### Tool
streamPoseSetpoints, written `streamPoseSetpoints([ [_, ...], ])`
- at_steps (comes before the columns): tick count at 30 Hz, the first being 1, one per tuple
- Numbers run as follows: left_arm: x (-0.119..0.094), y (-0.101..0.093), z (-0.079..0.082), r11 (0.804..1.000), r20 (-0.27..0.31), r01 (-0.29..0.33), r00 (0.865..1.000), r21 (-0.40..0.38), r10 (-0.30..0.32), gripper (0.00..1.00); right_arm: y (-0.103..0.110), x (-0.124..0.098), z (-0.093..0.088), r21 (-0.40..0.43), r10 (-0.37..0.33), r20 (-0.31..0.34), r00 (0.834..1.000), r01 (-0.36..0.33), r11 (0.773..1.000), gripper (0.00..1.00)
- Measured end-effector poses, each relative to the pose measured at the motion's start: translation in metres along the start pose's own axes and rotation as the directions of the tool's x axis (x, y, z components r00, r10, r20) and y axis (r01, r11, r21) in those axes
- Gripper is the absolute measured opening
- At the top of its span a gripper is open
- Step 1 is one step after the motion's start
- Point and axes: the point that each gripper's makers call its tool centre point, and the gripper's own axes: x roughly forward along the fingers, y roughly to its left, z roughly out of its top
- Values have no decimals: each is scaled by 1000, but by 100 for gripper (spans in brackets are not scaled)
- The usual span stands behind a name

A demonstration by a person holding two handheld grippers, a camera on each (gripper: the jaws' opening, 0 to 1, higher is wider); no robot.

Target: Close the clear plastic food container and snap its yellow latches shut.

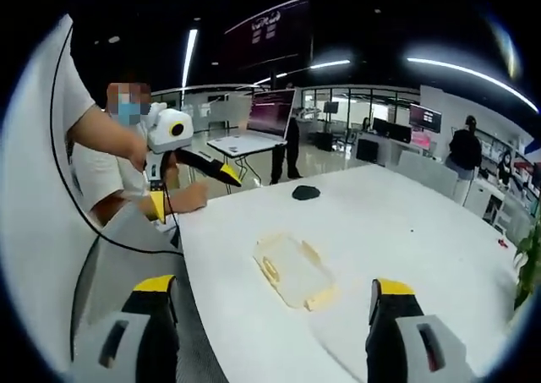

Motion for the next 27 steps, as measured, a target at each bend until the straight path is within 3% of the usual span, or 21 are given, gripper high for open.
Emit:
streamPoseSetpoints([
  [27, 4, 30, -13, 988, -140, 77, 988, 135, -58, 99, -11, 32, -5, -94, 70, -94, 993, -79, 992, 99],
])
